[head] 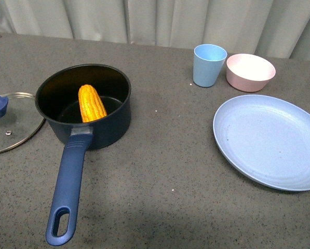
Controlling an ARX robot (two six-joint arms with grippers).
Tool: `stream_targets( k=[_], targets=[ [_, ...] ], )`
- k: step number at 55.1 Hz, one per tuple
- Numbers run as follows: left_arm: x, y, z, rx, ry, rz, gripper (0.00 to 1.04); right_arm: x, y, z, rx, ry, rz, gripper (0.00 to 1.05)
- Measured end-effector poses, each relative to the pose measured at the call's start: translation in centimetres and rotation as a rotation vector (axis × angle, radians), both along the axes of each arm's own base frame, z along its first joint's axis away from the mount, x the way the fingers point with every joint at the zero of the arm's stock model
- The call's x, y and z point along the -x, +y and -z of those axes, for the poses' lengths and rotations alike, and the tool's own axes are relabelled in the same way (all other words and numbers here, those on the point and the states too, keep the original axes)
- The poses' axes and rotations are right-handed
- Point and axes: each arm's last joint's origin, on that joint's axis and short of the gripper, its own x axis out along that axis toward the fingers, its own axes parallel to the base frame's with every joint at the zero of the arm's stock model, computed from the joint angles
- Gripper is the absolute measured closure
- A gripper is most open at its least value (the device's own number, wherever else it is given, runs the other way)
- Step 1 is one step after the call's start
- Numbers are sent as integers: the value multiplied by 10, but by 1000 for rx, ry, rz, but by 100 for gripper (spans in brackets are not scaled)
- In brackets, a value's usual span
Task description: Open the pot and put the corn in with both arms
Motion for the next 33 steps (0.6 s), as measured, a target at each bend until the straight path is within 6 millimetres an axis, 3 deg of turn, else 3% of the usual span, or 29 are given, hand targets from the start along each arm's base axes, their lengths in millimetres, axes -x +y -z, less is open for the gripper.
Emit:
stream_targets(
  k=[33],
  targets=[
    [0,0,0,0,0,0,6,16,0,-2,0,-9,0,104]
  ],
)
